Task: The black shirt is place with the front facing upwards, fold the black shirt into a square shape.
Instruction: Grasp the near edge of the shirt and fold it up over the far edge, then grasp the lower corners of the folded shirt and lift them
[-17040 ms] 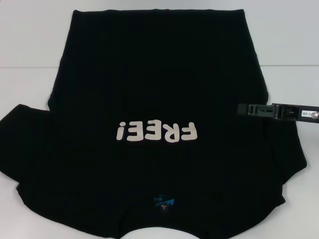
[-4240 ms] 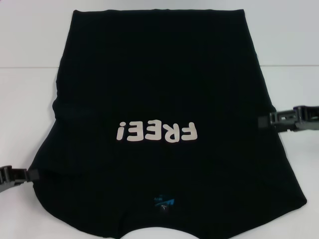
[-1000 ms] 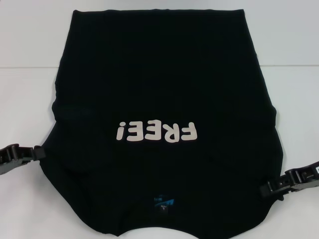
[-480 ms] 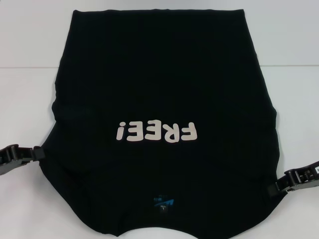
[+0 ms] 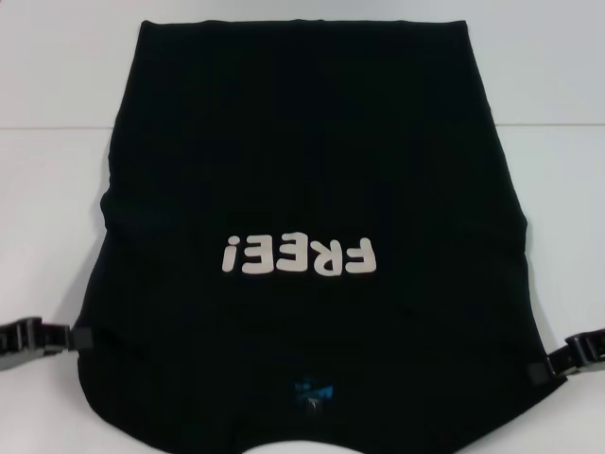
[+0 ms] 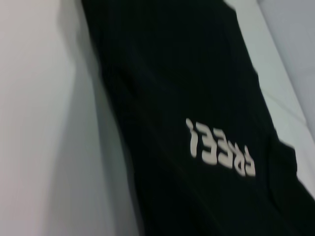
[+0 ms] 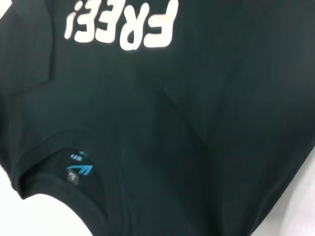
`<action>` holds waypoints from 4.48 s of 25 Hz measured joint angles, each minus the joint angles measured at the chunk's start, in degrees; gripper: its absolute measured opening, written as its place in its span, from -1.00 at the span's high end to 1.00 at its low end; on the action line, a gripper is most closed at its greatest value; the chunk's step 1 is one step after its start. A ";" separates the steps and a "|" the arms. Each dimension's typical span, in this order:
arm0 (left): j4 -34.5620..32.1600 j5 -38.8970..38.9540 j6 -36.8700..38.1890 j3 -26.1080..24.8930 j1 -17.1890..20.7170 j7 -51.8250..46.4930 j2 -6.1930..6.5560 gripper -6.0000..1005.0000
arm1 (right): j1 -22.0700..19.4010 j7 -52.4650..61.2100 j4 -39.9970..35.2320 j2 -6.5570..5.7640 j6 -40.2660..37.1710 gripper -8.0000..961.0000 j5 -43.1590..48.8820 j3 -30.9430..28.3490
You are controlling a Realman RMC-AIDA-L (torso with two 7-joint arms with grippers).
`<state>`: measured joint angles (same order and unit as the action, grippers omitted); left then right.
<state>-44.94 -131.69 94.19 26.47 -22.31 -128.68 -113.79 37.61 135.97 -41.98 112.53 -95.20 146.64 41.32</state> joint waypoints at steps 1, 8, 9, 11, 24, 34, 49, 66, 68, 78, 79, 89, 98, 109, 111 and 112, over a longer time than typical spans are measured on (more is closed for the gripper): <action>-0.38 -0.68 1.15 0.04 0.16 0.06 -0.02 0.99 | -0.19 -0.39 -0.08 -0.20 -0.87 0.86 -0.10 -0.37; -5.67 -1.75 8.93 0.02 2.88 0.27 -1.12 0.99 | -2.47 -3.03 -0.98 -1.80 -7.31 0.85 -0.51 -2.44; -6.64 -1.82 10.30 0.07 3.41 0.27 -1.30 0.99 | -2.47 -3.03 -0.98 -1.80 -7.31 0.85 -0.51 -2.44; -8.30 -1.93 13.15 0.12 4.49 0.27 -1.67 0.99 | -3.09 -4.01 -1.04 -1.79 -9.12 0.84 -0.43 -2.53; -0.89 2.20 15.50 -5.74 -0.86 1.04 0.37 0.99 | -3.28 -7.51 0.26 -1.92 -7.74 0.82 -8.13 -9.56; 12.29 5.88 -17.86 -8.63 -18.72 -5.75 1.57 0.99 | 1.03 -4.63 2.06 -0.76 18.82 0.81 -24.89 -10.85; 8.22 5.47 -51.67 10.30 -21.06 -6.26 -4.97 0.98 | 9.61 -10.24 10.66 3.97 57.36 0.78 -24.89 2.88; 2.98 5.52 -58.01 14.11 -20.45 -5.34 -7.54 0.96 | 15.07 -10.52 13.14 3.96 68.42 0.76 -24.73 10.72; 3.29 5.62 -57.78 15.44 -20.54 -3.51 -7.36 0.96 | 15.21 -10.10 13.64 3.94 68.65 0.75 -24.68 11.09; 3.16 5.24 -47.58 17.85 -19.81 -7.72 -3.82 0.94 | 11.31 -3.22 4.27 2.83 56.54 0.66 -19.39 10.74; 0.44 6.02 -45.21 17.23 -18.05 -7.89 -4.29 0.87 | 9.43 -2.44 1.13 2.96 53.83 0.58 -20.36 10.01; -2.55 16.23 -31.13 13.84 -7.79 -2.39 -5.02 0.17 | -2.00 -3.11 -3.89 1.32 32.00 -0.30 -32.99 6.64; 6.10 15.81 -36.16 13.63 -7.28 2.23 -3.03 -0.56 | -4.88 -8.38 0.32 2.53 26.89 -0.67 -34.11 1.64; 9.68 13.49 -40.63 14.40 -8.20 1.00 -2.88 -0.81 | -4.11 -8.57 0.15 2.39 25.15 -0.67 -34.23 -0.27; 9.69 12.94 -41.19 14.81 -8.28 1.23 -3.08 -0.79 | -4.07 -8.69 0.15 2.44 25.12 -0.67 -34.27 -0.51; 9.70 12.50 -41.49 15.14 -8.35 1.30 -3.15 -0.78 | -4.07 -8.70 0.15 2.44 25.10 -0.67 -34.34 -0.63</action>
<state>-35.24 -119.19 52.69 41.61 -30.66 -127.38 -116.94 33.53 127.27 -41.83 114.97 -70.10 112.30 40.69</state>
